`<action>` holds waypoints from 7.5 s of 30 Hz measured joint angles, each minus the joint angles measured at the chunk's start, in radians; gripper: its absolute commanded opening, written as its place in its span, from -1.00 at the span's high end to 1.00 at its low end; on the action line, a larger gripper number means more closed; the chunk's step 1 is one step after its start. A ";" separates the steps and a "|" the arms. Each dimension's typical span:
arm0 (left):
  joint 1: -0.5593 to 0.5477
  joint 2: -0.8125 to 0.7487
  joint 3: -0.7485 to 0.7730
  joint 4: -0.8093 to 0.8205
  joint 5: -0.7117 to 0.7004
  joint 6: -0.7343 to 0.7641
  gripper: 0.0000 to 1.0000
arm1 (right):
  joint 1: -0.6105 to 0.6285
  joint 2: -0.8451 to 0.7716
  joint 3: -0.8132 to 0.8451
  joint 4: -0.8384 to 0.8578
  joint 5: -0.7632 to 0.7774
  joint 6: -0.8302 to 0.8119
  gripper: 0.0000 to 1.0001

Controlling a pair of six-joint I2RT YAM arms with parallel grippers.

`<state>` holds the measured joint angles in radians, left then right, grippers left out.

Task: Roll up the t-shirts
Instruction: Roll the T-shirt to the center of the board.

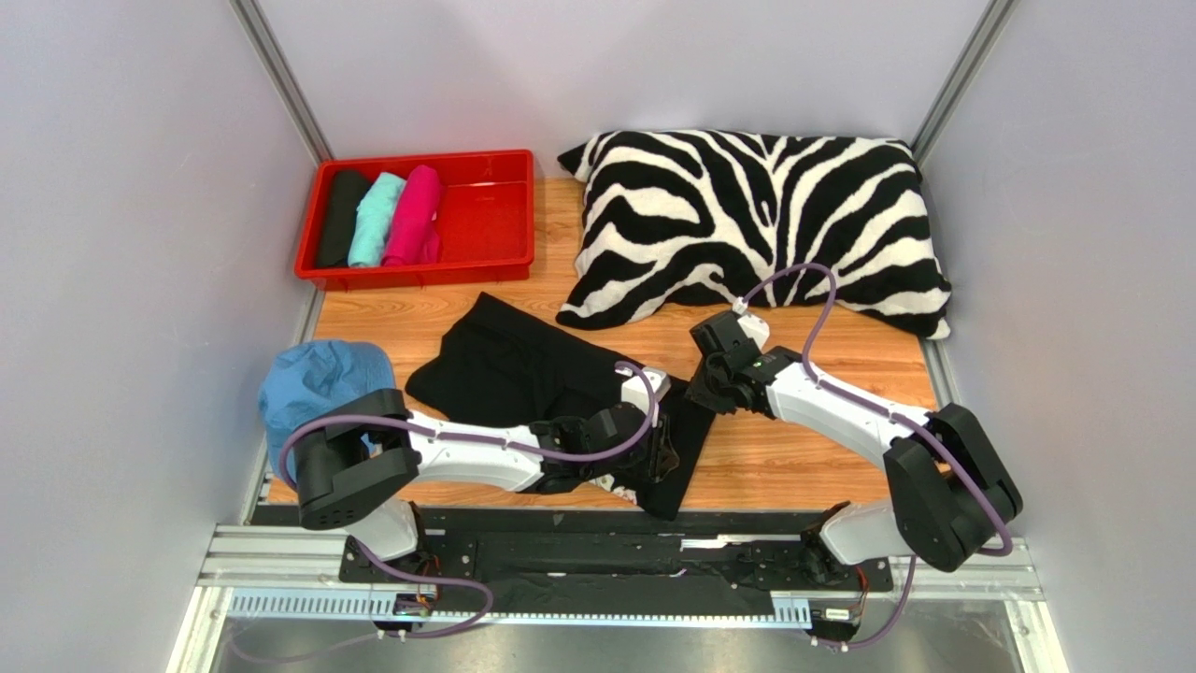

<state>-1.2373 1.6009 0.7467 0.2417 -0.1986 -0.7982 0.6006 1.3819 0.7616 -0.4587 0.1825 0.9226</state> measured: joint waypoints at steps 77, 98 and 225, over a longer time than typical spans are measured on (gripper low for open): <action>-0.109 -0.033 -0.064 -0.117 -0.070 -0.166 1.00 | 0.000 -0.184 -0.191 0.114 -0.103 -0.077 -0.10; -0.109 -0.099 -0.065 -0.157 -0.074 -0.128 0.95 | 0.028 0.047 -0.005 -0.040 -0.053 -0.087 -0.12; -0.253 0.199 0.320 -0.336 -0.475 0.173 -0.26 | 0.051 0.151 0.159 -0.253 0.029 0.013 0.37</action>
<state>-1.4899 1.8000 1.0668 -0.0940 -0.6731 -0.6254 0.6521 1.5326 0.9203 -0.7113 0.2111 0.9356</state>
